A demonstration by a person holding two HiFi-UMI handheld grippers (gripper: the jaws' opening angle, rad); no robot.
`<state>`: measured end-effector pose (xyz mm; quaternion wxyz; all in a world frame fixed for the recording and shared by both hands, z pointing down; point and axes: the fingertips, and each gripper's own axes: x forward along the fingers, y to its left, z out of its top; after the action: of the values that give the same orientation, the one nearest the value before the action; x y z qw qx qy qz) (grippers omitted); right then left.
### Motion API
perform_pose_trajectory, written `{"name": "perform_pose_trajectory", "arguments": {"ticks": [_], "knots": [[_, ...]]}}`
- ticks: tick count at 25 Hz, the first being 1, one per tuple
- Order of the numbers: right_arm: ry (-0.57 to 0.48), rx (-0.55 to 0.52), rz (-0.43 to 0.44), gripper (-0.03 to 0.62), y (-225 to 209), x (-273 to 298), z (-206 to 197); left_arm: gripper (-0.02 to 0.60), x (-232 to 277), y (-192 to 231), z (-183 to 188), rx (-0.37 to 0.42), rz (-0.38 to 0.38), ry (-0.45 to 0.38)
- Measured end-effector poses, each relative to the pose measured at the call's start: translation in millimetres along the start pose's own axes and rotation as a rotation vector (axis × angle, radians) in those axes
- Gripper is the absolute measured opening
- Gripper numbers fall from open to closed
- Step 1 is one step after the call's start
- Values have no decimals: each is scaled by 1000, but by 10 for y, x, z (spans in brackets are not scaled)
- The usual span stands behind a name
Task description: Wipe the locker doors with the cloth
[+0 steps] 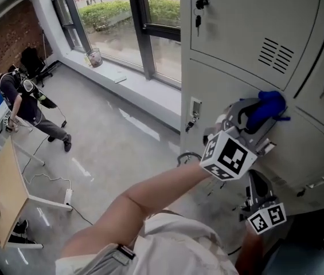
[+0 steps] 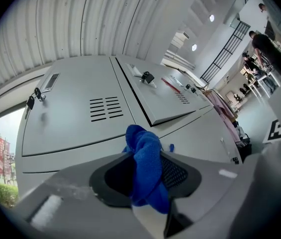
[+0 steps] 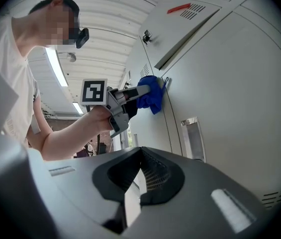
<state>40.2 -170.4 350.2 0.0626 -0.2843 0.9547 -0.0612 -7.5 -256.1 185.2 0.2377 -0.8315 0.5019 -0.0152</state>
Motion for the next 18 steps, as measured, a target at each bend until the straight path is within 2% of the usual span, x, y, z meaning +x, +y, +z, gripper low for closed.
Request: {"name": "perform_pose_trajectory", "arguments": {"ticks": [5,11,18], "knots": [[8,-13,28,8,120,207,-11,150,-82,197,32,58,30,23],[9,-17,-21,8,111,201,-12,150,-117,311,-33,4,28,11],[4,-22,-28,8,218,359,-36,150,-246,545,-133,-11,35,17]]}}
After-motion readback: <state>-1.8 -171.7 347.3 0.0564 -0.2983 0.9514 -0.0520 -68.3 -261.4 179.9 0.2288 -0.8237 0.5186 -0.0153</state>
